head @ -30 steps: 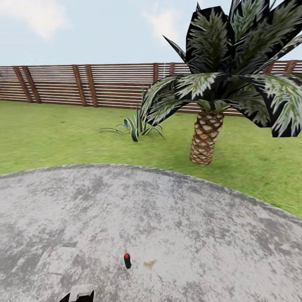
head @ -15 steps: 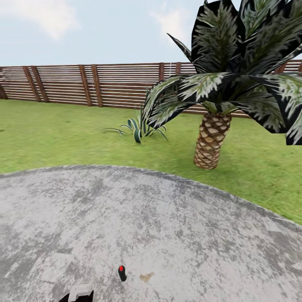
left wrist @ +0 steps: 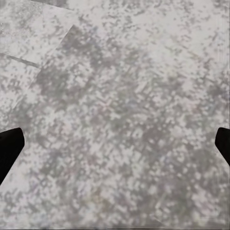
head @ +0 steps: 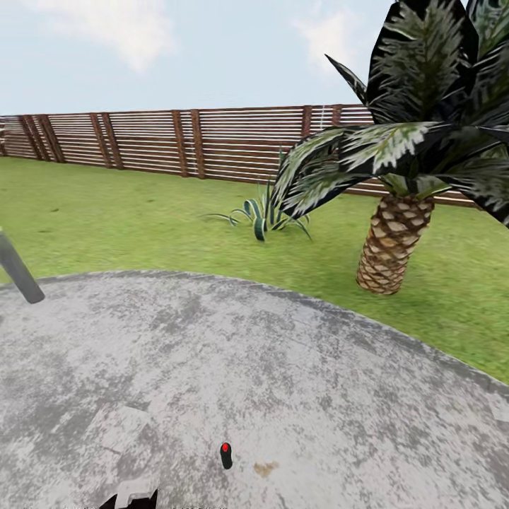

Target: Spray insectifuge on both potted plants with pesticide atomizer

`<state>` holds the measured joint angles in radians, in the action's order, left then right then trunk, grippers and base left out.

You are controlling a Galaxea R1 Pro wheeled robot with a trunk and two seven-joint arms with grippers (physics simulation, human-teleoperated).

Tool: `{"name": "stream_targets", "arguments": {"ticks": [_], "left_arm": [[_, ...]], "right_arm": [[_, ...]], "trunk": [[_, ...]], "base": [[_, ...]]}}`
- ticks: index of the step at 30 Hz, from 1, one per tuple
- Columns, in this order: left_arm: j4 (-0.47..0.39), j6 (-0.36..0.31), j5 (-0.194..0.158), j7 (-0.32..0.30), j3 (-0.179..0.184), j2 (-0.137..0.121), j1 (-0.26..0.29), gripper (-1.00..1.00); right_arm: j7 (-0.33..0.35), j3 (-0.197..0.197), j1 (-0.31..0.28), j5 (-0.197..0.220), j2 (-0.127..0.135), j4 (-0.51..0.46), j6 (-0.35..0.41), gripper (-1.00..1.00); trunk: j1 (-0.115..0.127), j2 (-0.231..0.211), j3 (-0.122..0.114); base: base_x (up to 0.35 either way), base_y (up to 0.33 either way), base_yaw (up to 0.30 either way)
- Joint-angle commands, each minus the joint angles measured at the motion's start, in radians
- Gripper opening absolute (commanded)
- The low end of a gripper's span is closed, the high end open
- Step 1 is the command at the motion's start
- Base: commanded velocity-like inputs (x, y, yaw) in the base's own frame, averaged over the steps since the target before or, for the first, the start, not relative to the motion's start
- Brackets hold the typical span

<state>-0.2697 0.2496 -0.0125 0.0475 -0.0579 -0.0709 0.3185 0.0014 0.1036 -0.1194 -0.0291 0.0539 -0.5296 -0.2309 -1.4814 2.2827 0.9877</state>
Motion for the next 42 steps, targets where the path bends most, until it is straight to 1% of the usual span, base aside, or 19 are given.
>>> {"name": "stream_targets", "arguments": {"ticks": [1,9,17,27,42], "left_arm": [[0.001,0.003,-0.001,0.000,-0.002,0.000,0.001,1.00],[0.001,0.003,-0.001,0.000,-0.002,0.000,0.001,1.00],[0.001,0.003,-0.001,0.000,-0.002,0.000,0.001,1.00],[0.001,0.003,-0.001,0.000,-0.002,0.000,0.001,1.00],[0.001,0.003,-0.001,0.000,-0.002,0.000,0.001,1.00]], "right_arm": [[0.000,0.002,0.000,-0.003,0.000,0.000,-0.003,1.00],[0.001,0.002,0.000,-0.003,0.000,0.000,-0.002,1.00],[0.002,0.002,0.000,-0.003,0.000,-0.001,-0.002,1.00],[0.003,0.002,0.000,-0.003,0.000,-0.001,-0.002,1.00],[0.003,0.002,0.000,-0.003,0.000,-0.001,-0.004,1.00]], "trunk": [[0.000,0.000,0.001],[0.000,0.000,0.001],[0.000,0.000,0.001],[0.000,0.000,0.001],[0.000,0.000,0.001]], "base": [[0.000,0.000,0.278],[0.052,-0.021,0.278],[0.127,-0.191,0.243],[0.125,-0.172,0.022],[0.011,-0.010,0.011]]}}
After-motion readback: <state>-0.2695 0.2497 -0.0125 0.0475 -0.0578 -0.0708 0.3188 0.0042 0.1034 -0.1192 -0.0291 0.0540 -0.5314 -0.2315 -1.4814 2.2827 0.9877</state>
